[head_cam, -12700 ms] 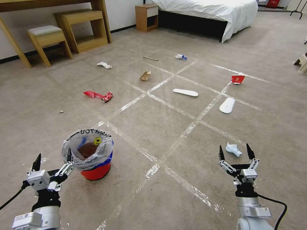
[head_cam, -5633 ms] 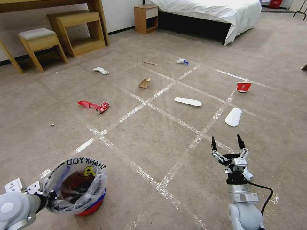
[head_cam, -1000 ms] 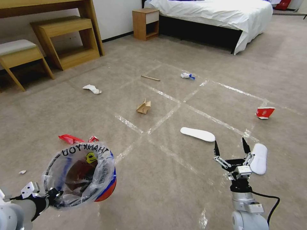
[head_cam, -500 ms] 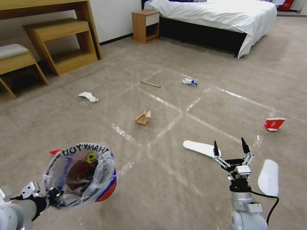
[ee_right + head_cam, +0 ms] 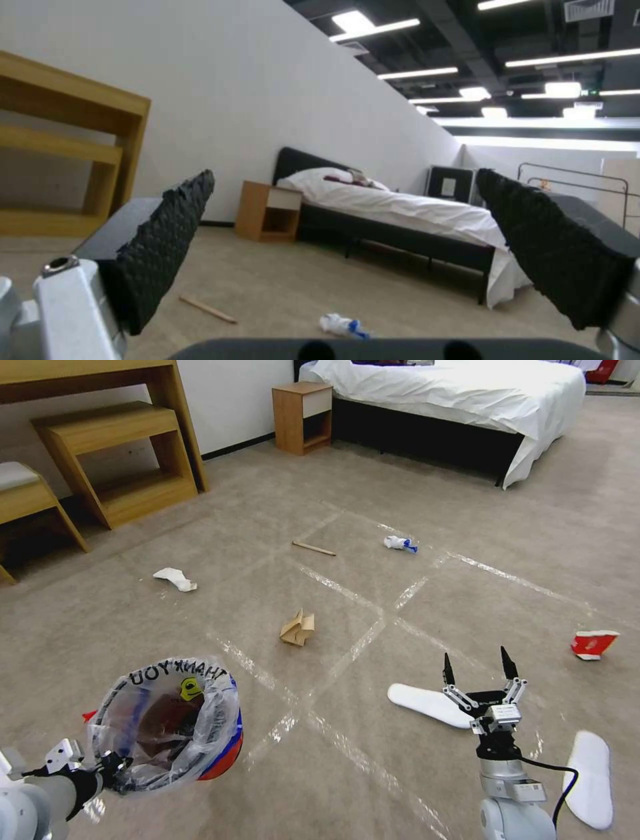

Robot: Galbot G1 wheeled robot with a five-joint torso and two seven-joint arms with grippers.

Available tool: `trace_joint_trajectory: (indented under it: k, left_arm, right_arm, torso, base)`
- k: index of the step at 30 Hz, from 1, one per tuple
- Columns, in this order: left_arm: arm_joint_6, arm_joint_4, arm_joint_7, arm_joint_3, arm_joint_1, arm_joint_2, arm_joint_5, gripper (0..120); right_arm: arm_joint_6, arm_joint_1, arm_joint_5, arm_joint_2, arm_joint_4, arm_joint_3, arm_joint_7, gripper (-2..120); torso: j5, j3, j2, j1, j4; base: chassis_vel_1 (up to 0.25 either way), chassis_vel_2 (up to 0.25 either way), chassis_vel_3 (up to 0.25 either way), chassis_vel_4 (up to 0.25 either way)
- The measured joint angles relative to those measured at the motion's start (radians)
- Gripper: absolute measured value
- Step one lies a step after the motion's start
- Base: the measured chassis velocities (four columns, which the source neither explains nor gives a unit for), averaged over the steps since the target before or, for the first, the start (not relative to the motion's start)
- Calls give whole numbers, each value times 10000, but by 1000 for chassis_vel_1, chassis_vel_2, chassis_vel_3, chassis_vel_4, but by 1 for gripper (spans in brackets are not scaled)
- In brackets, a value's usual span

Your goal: Pick up the trash bin and place the garbage on the floor into it.

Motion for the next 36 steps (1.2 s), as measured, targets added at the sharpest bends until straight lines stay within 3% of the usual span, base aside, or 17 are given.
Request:
trace_joint_trajectory:
  k: [36]
  left_arm:
    - [-49,-99,440,4,33,138,213,0]
  right_arm:
    - [-551,422,-28,-774,-25,396,131,100]
  torso:
    - [-1,-3,1,-1,1]
  base:
    - [0,-1,-2,3]
